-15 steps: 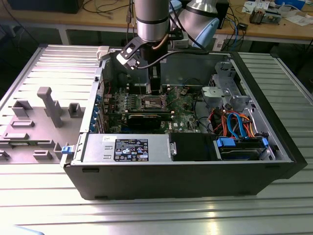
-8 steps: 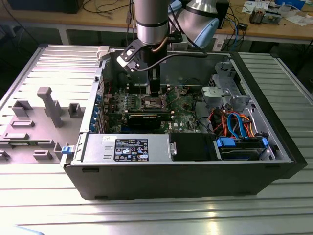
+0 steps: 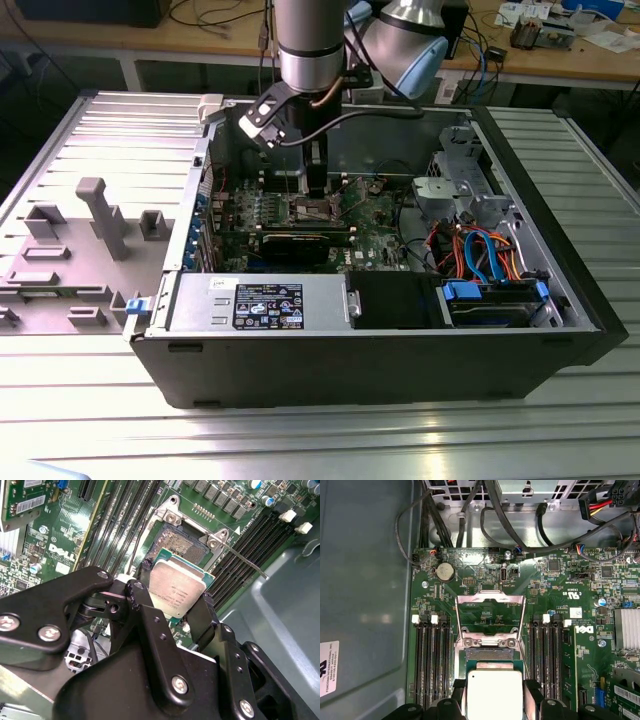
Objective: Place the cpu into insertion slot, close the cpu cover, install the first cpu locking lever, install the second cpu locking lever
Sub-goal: 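Place the cpu into insertion slot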
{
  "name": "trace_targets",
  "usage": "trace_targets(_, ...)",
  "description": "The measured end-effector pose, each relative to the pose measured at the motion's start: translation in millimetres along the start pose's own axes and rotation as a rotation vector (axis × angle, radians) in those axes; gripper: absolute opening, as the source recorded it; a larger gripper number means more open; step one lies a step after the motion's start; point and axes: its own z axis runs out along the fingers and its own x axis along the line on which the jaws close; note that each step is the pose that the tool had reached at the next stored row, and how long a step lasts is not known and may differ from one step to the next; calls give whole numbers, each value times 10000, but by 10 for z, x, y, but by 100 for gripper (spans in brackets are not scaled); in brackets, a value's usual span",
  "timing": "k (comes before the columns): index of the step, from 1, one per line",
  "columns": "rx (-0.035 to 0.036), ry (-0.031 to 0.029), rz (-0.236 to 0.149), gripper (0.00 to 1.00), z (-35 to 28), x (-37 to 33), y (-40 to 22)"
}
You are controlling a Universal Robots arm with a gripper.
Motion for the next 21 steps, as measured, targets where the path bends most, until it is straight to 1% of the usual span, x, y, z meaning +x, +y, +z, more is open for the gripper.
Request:
trace_targets(6, 0, -1, 0, 54, 33, -1, -3)
trace_targets(15, 0, -1, 0, 54, 122, -3, -11)
trace_targets(21, 1, -1, 0, 54, 149, -4, -13)
